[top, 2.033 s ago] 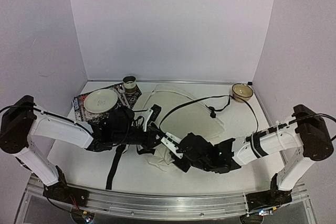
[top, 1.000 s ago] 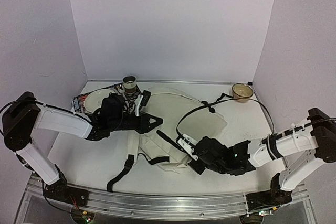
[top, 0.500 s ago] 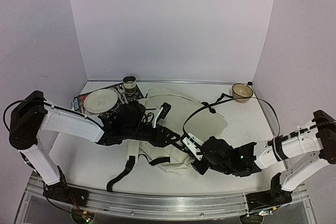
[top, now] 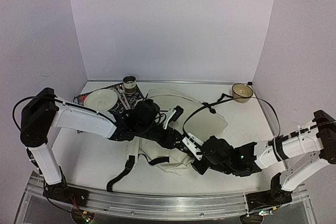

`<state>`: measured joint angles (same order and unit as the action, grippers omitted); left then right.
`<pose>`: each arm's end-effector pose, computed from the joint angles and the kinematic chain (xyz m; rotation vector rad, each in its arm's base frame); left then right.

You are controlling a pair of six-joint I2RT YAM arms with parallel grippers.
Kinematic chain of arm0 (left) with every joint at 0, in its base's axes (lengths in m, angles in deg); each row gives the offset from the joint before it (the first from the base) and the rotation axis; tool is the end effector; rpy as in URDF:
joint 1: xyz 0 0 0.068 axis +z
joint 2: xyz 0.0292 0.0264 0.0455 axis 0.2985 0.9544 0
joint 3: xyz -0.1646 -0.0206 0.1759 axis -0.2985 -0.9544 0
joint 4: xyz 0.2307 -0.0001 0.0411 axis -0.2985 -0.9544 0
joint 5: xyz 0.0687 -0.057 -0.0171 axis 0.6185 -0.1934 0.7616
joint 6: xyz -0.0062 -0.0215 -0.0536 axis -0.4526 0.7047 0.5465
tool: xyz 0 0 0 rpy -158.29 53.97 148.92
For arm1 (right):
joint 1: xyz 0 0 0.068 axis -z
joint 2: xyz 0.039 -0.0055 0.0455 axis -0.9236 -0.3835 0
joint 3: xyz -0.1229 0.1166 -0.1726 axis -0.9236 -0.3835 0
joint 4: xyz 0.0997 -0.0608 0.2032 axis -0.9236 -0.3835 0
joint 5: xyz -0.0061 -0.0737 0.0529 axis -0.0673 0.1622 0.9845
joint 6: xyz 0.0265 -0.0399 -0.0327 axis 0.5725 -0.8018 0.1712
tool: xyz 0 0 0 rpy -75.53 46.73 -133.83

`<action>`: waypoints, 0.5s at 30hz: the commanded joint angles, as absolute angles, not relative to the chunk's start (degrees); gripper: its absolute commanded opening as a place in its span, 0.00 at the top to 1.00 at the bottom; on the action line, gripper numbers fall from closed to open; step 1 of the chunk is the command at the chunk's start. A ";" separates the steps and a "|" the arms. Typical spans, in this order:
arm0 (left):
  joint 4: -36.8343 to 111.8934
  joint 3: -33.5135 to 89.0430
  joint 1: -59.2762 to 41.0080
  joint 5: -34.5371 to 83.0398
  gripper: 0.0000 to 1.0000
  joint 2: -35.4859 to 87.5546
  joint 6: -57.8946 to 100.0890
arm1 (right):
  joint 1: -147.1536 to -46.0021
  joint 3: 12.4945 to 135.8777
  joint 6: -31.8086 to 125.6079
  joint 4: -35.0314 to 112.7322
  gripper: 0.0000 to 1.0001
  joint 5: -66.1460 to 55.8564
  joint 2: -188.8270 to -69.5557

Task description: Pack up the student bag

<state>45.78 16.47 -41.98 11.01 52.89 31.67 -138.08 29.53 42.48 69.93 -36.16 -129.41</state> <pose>0.1742 -0.3238 0.1842 0.9743 2.1159 -1.1880 0.1066 0.2535 0.1769 -0.8354 1.7242 0.4770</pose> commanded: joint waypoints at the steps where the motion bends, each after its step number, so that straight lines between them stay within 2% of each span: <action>1: 43.18 21.56 -42.67 8.82 0.57 55.36 29.13 | -138.21 29.96 41.63 70.28 1.00 -34.72 -127.83; 9: 40.59 24.79 -42.66 10.71 0.67 58.23 28.27 | -138.20 30.33 41.26 70.25 1.00 -34.39 -127.72; 14: 40.39 24.18 -42.64 13.38 0.98 56.50 28.49 | -138.24 29.61 41.58 70.29 1.00 -35.44 -127.10; 15: 40.42 23.70 -42.60 14.65 1.00 55.60 28.50 | -138.22 29.22 41.78 70.27 1.00 -35.68 -126.70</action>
<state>40.90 22.71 -42.53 11.08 57.74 28.76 -138.08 29.53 41.54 70.31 -35.94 -129.33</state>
